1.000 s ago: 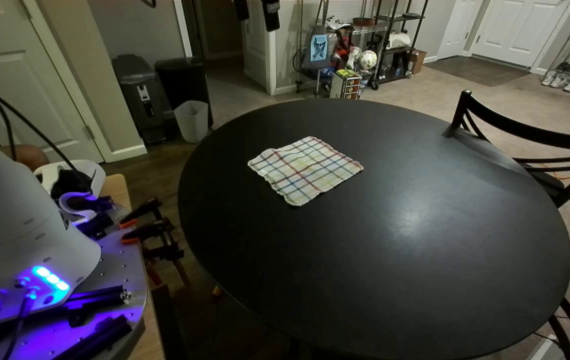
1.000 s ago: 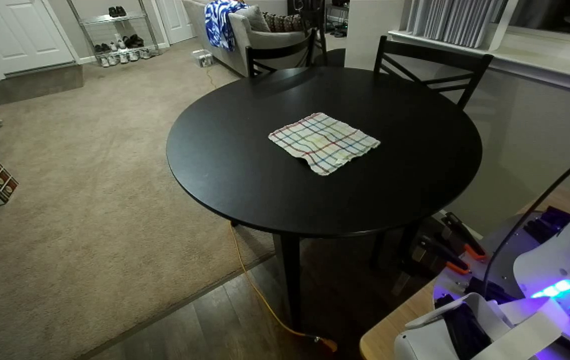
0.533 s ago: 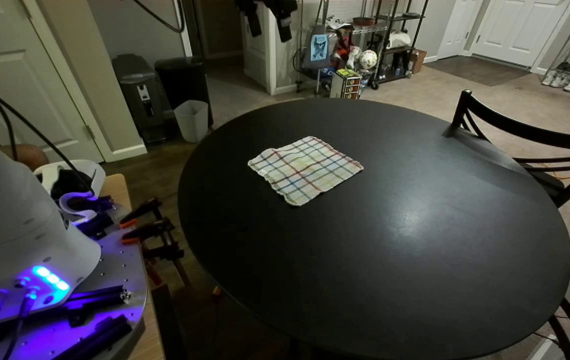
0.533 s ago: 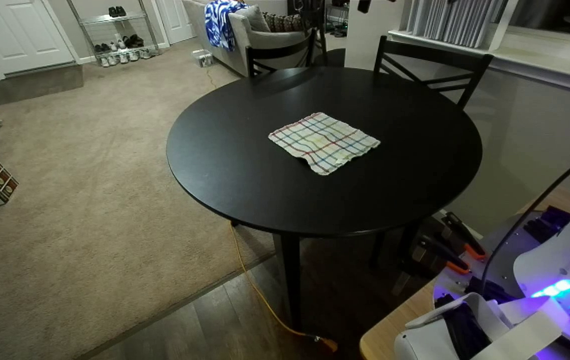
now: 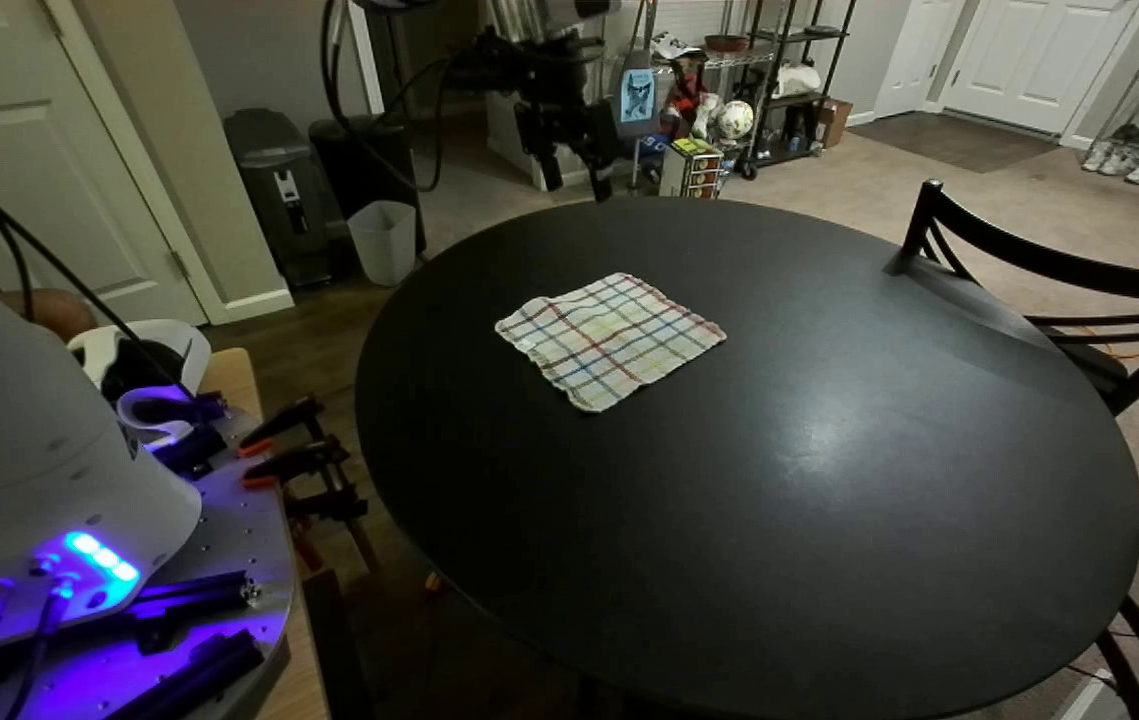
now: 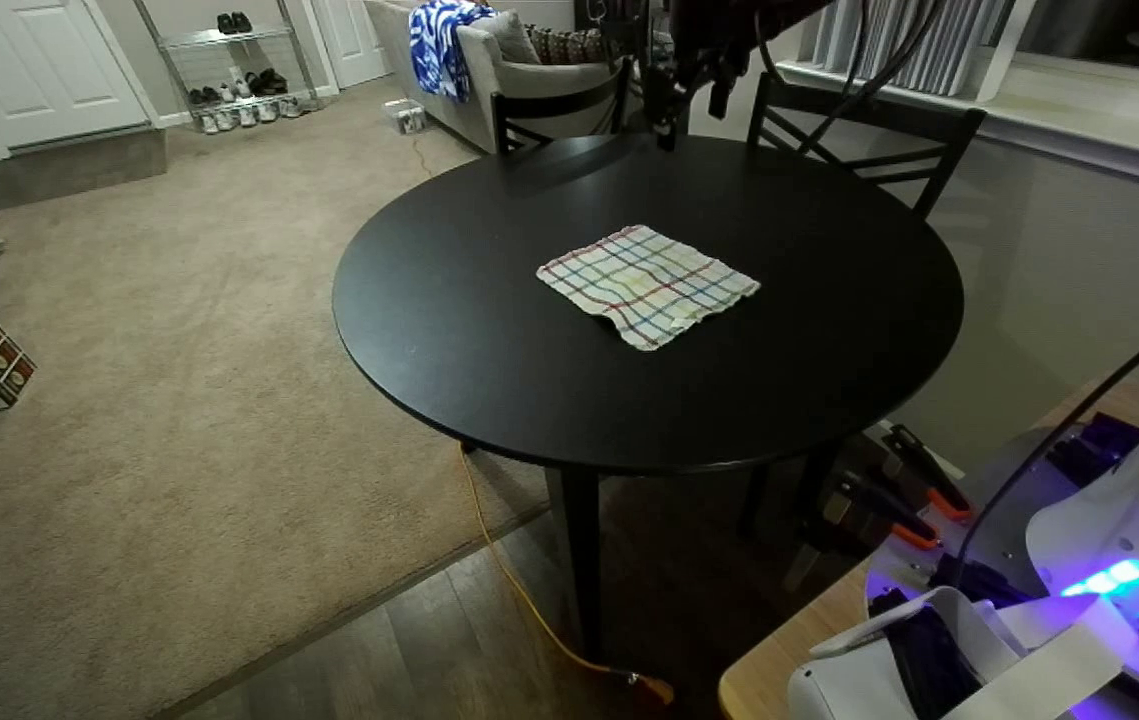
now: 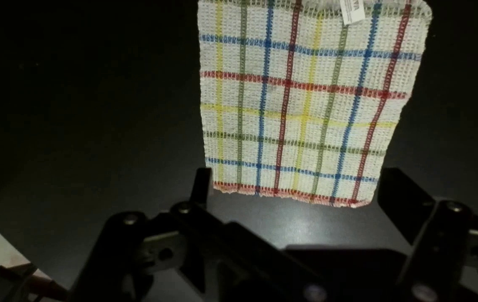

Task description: Fold the towel on the table

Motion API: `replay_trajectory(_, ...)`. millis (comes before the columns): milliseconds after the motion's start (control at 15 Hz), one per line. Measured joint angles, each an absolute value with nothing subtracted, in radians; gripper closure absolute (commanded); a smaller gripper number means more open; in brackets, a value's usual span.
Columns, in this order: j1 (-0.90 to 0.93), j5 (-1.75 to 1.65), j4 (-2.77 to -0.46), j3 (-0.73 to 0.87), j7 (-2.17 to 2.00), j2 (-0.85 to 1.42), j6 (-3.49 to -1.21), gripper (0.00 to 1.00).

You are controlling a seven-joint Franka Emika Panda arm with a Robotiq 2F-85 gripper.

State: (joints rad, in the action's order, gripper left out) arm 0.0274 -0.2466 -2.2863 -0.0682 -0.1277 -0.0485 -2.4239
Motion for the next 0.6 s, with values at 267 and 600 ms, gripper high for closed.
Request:
replay_trajectory(267,0.03,-0.26,-2.264,-0.059,-0.142,0.065,-2.435,0.0)
replay_trajectory(600,0.056,-0.247,-2.262,-0.064,-0.128,0.117,-2.404,0.0)
